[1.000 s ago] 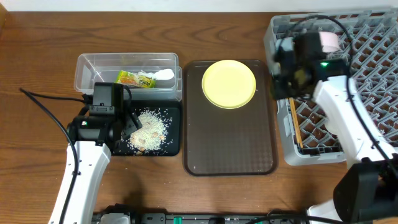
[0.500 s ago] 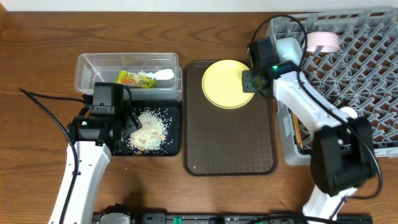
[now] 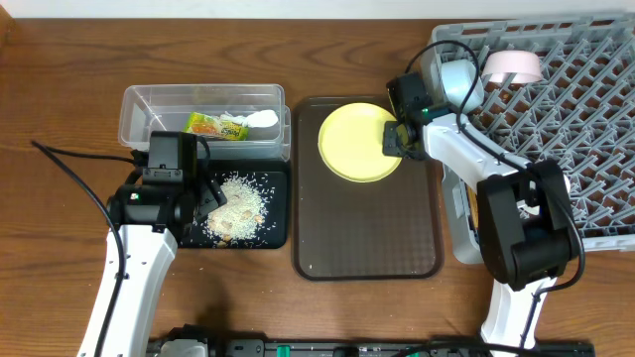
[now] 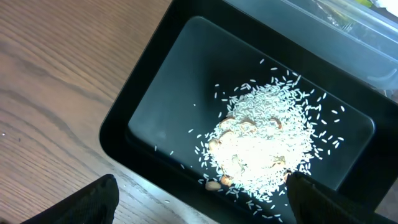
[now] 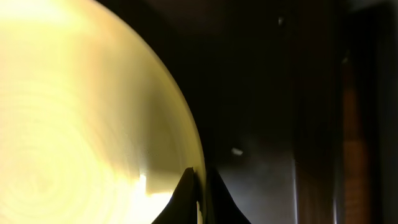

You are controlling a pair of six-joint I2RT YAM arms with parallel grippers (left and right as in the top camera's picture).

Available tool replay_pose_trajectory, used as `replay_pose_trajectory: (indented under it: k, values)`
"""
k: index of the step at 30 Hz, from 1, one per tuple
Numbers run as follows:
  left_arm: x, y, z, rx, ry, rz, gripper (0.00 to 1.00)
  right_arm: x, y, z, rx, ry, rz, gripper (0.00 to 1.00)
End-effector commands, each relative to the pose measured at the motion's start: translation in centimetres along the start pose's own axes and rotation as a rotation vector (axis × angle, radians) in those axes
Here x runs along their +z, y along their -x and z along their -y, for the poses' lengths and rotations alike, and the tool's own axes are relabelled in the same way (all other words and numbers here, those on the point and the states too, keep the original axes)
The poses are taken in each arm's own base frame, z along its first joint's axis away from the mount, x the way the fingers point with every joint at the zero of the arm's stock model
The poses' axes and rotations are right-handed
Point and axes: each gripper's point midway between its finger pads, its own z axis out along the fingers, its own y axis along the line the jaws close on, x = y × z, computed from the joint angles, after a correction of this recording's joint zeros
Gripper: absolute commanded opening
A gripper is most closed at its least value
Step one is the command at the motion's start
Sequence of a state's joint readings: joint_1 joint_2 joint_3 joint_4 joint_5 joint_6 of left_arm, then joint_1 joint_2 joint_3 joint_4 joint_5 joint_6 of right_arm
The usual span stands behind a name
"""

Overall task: Sort waste into correct bins and load items into the dishwasher rack
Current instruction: 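Grasp the rim of the yellow plate with the right gripper, then lift the yellow plate and stand it upright in the rack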

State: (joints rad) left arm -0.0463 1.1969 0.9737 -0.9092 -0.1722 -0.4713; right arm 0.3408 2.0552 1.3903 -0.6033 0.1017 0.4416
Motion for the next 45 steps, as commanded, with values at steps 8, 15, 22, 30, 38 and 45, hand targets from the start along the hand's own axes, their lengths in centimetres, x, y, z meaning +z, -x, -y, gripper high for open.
replay_pose_trajectory:
  k: [8, 15, 22, 30, 38, 45]
  values:
    - [0.2, 0.0, -0.5, 0.003, 0.023, 0.002, 0.88, -6.7, 1.7, 2.6, -0.011, -0.031, 0.082, 0.01]
    - [0.2, 0.1, -0.5, 0.002, 0.023, 0.002, 0.88, -17.3, 6.6, 7.7, -0.144, -0.125, 0.369, 0.01]
    - [0.2, 0.1, -0.5, 0.002, 0.023, 0.003, 0.88, -25.1, 8.6, 15.8, -0.203, -0.356, 0.533, 0.01]
    - [0.2, 0.0, -0.5, 0.003, 0.023, 0.002, 0.88, -27.7, 7.7, 23.8, -0.238, -0.684, 0.446, 0.01]
    - [0.2, 0.0, -0.5, 0.003, 0.023, 0.002, 0.88, -25.5, 6.7, 24.9, -0.209, -0.731, 0.349, 0.01]
    - [0.2, 0.0, -0.5, 0.003, 0.023, 0.002, 0.88, -22.2, 6.4, 23.1, -0.183, -0.674, 0.301, 0.01]
